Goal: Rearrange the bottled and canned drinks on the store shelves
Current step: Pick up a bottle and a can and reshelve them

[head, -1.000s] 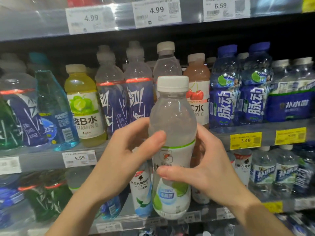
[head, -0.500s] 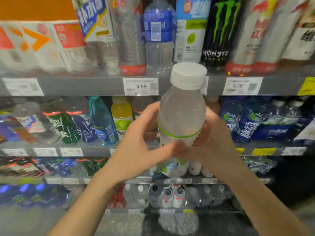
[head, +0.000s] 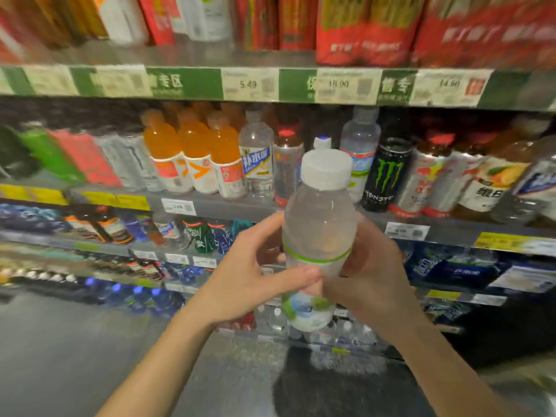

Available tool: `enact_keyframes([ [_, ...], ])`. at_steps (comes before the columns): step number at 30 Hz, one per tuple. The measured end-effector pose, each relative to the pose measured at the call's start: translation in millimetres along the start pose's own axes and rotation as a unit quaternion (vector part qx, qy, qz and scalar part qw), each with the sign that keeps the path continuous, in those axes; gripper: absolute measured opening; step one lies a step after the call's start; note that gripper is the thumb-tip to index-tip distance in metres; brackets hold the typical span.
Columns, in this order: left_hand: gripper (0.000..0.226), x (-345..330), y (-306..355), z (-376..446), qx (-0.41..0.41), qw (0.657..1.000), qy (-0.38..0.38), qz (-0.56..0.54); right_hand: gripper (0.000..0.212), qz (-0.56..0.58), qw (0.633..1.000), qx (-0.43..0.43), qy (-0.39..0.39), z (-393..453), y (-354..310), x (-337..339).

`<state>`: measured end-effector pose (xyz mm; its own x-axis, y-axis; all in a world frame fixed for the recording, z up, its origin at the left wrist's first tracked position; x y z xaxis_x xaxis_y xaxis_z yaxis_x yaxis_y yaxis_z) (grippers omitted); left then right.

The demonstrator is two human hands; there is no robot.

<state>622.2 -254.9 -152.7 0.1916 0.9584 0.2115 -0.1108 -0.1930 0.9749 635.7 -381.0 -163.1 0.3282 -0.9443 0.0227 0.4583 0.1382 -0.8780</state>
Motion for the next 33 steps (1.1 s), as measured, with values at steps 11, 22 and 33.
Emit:
enact_keyframes([
  [11, 0.058, 68, 42, -75, 0.026, 0.997, 0.078, 0.000, 0.063, 0.012, 0.999, 0.019, -0.039, 10, -52, -85],
  [22, 0.060, 209, 22, -149, 0.025, 0.995, 0.094, -0.027, 0.064, 0.016, 0.998, 0.020, -0.063, 32, -46, -239],
  [33, 0.061, 323, -24, -194, 0.054, 0.996, 0.032, -0.066, 0.070, -0.019, 0.999, -0.004, -0.033, 41, -36, -367],
])
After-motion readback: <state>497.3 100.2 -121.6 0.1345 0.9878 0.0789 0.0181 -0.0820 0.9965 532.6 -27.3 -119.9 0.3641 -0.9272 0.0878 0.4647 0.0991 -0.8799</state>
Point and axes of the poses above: each hand's wrist, its own z-axis towards the middle knuckle, its own x-axis out of the back of the hand, y = z × x, the point moved 10 cm from there along z, towards the middle knuckle, and after that the axes turned 12 degrees about x, right-handed, at the moved point
